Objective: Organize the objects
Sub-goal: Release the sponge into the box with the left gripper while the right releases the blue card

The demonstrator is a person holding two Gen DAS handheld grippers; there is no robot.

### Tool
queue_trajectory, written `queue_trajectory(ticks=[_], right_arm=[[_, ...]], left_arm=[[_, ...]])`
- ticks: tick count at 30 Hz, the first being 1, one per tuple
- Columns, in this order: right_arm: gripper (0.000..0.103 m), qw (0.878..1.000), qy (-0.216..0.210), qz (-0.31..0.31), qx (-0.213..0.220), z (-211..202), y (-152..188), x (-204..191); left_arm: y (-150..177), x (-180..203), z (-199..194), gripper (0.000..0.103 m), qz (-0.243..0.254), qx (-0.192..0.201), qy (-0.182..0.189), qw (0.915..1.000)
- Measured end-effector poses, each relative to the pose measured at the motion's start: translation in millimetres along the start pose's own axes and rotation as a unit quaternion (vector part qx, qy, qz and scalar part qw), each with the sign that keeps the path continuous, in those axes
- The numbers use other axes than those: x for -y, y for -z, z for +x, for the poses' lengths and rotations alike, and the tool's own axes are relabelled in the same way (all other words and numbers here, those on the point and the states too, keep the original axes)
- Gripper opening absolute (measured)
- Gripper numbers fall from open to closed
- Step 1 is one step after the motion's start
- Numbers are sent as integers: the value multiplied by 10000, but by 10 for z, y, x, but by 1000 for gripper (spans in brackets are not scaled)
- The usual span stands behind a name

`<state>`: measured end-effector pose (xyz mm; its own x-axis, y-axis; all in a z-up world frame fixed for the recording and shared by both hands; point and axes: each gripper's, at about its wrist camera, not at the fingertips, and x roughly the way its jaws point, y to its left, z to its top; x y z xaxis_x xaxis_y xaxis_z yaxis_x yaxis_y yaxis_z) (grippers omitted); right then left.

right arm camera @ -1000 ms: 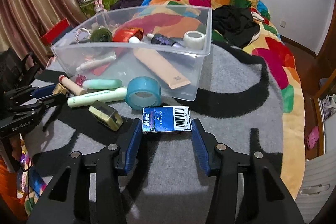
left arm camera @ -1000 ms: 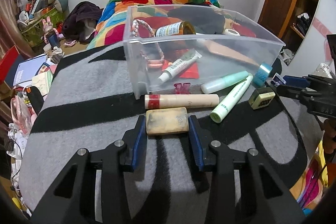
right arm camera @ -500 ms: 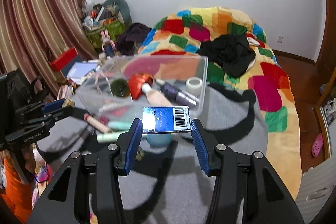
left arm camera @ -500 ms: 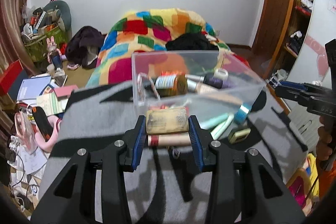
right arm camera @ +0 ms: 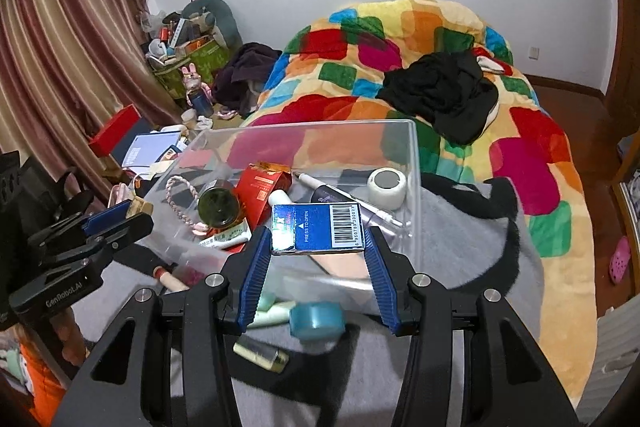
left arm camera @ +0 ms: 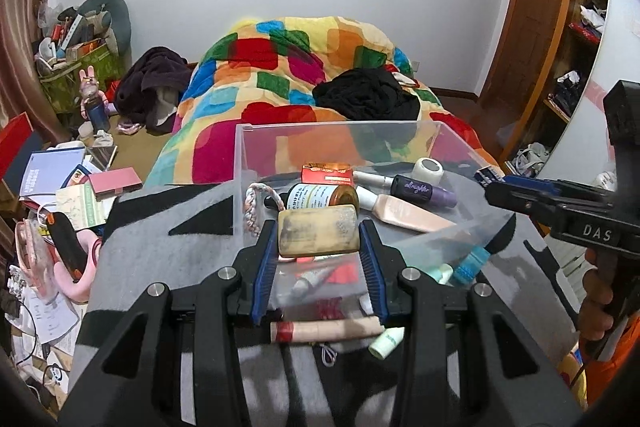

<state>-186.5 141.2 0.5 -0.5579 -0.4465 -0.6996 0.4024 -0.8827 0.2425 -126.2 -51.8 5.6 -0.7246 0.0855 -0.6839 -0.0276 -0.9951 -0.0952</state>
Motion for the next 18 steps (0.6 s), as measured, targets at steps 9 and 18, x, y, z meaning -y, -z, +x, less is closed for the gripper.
queue_trajectory(ticks=[9, 18], right_arm=[[44, 9992, 134, -258, -266, 275, -77, -166], [49, 9984, 43, -355, -440, 344, -22, -254]], left_arm=[[-34, 25, 245, 40, -1, -252, 7, 9997], [9, 76, 77, 58, 92, -123, 41, 9999]])
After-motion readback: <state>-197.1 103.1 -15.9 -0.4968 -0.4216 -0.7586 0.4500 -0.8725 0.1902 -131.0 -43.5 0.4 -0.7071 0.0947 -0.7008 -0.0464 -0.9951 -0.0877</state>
